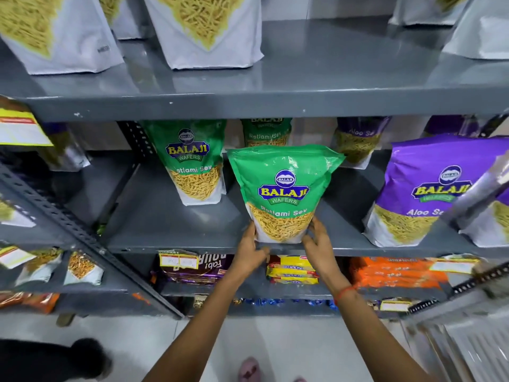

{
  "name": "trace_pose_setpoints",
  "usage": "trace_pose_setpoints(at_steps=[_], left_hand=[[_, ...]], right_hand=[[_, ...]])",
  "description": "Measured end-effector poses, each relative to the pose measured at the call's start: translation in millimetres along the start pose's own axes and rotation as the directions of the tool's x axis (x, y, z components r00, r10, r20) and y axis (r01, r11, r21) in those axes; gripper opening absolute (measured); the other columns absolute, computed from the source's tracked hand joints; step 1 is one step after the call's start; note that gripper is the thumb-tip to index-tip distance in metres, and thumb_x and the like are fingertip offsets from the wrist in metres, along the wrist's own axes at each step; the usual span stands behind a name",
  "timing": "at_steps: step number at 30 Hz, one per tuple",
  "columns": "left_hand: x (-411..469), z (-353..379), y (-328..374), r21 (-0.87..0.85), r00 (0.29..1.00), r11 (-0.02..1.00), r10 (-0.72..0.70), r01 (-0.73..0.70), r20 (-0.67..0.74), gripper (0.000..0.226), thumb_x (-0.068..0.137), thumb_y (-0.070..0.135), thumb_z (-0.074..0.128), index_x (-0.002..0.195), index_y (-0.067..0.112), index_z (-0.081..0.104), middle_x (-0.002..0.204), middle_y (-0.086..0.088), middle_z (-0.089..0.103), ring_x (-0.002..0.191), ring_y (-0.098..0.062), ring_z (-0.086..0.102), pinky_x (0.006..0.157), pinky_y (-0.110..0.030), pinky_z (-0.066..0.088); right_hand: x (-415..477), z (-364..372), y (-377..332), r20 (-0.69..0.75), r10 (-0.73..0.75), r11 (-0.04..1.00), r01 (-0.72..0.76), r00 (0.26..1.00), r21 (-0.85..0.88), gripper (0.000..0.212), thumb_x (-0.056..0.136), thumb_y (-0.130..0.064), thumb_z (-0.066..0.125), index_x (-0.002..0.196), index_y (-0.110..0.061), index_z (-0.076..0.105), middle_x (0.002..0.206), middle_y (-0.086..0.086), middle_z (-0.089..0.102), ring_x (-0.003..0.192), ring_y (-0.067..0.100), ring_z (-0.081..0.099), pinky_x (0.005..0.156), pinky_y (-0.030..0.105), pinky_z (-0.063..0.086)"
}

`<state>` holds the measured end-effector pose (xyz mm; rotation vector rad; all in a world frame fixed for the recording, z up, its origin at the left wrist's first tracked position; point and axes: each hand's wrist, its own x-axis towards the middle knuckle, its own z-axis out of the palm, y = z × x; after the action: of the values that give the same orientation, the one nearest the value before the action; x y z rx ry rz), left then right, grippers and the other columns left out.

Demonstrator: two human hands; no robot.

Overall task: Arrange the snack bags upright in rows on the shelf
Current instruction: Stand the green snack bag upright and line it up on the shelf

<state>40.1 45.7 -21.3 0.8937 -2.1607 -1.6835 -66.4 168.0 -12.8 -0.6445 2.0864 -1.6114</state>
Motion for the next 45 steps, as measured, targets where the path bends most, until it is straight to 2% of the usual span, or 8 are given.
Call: trace_pose_setpoints(at_steps=[10, 13, 16, 24, 30, 33, 36, 45], left_hand=[[-14, -3, 5, 0.078, 1.0, 0.997, -0.004, 0.003, 0.014, 0.073, 0.079, -0.004, 0.058, 0.141, 0.013, 0.024, 0.143, -0.016, 0.042, 0.13, -0.027, 0.043, 0.103, -0.034, 0.042], [-20, -6, 5, 0.129, 0.997, 0.992, 0.0, 0.009, -0.074, 0.077, 0.083, 0.006, 0.06, 0.144, 0.01, 0.014, 0.153, -0.013, 0.025, 0.14, -0.029, 0.027, 0.115, -0.043, 0.029], [-22, -19, 8, 0.146, 0.974, 0.988, 0.077, -0.046, -0.215, 0.074, 0.09, 0.017, 0.054, 0.146, 0.012, 0.006, 0.158, -0.007, 0.009, 0.145, -0.023, 0.014, 0.117, -0.038, 0.018], [-4, -96, 6, 0.096, 0.898, 0.984, 0.176, -0.15, -0.403, 0.063, 0.097, 0.031, 0.036, 0.147, 0.017, 0.0, 0.159, -0.002, 0.006, 0.145, -0.019, 0.01, 0.119, -0.036, 0.013], [49, -163, -12, -0.062, 0.912, 0.998, -0.056, 0.033, -0.407, 0.066, 0.097, 0.038, 0.029, 0.145, 0.013, -0.007, 0.158, -0.008, -0.008, 0.146, -0.024, -0.004, 0.118, -0.035, 0.002], [70, -180, -19, -0.129, 0.944, 0.987, -0.13, 0.094, -0.304, 0.061, 0.097, 0.043, 0.022, 0.146, 0.014, 0.001, 0.159, -0.008, 0.001, 0.146, -0.024, 0.004, 0.119, -0.04, 0.007], [79, -184, -21, -0.178, 0.953, 0.979, -0.14, 0.094, -0.267, 0.056, 0.097, 0.043, 0.019, 0.146, 0.014, 0.014, 0.157, -0.01, 0.015, 0.144, -0.025, 0.016, 0.12, -0.042, 0.014], [44, -213, -38, -0.381, 0.945, 0.913, -0.244, 0.148, -0.217, 0.06, 0.094, 0.053, 0.013, 0.135, 0.019, 0.042, 0.145, -0.011, 0.043, 0.135, -0.027, 0.038, 0.114, -0.039, 0.025]], right_hand=[[-15, 3, -7, -0.127, 0.042, 0.996, -0.032, 0.991, 0.079, 0.042, 0.094, -0.007, 0.041, 0.135, -0.012, 0.036, 0.142, 0.015, 0.04, 0.132, 0.026, 0.04, 0.11, 0.042, 0.037], [-35, 13, -17, -0.422, -0.077, 0.983, 0.141, 0.903, 0.121, 0.042, 0.088, 0.002, 0.039, 0.125, -0.016, 0.044, 0.129, 0.01, 0.048, 0.118, 0.011, 0.048, 0.093, 0.01, 0.041], [-47, 33, -34, -0.492, -0.236, 0.934, 0.336, 0.838, 0.123, 0.037, 0.085, 0.0, 0.037, 0.113, -0.02, 0.05, 0.111, 0.011, 0.053, 0.101, 0.005, 0.053, 0.087, 0.007, 0.043], [-15, 144, -71, -0.191, -0.356, 0.912, 0.385, 0.915, 0.144, 0.038, 0.084, 0.005, 0.037, 0.11, -0.016, 0.055, 0.105, 0.01, 0.063, 0.1, 0.02, 0.059, 0.091, 0.032, 0.049], [57, 207, -81, 0.014, -0.048, 0.998, 0.047, 0.999, 0.033, 0.056, 0.089, 0.004, 0.044, 0.14, 0.003, 0.021, 0.151, 0.022, 0.027, 0.139, 0.031, 0.029, 0.114, 0.036, 0.026], [95, 210, -79, 0.014, 0.105, 0.994, -0.104, 0.994, -0.026, 0.063, 0.09, 0.001, 0.043, 0.143, 0.0, 0.01, 0.144, 0.028, 0.036, 0.128, 0.041, 0.042, 0.101, 0.041, 0.037], [106, 211, -75, 0.097, 0.087, 0.996, -0.088, 0.991, 0.008, 0.053, 0.09, 0.0, 0.046, 0.14, -0.004, 0.027, 0.137, 0.024, 0.048, 0.124, 0.038, 0.048, 0.105, 0.049, 0.04], [55, 212, -61, 0.227, 0.029, 1.0, -0.026, 0.974, -0.013, 0.052, 0.086, 0.008, 0.041, 0.135, -0.008, 0.033, 0.139, 0.014, 0.047, 0.128, 0.026, 0.045, 0.107, 0.034, 0.036]])
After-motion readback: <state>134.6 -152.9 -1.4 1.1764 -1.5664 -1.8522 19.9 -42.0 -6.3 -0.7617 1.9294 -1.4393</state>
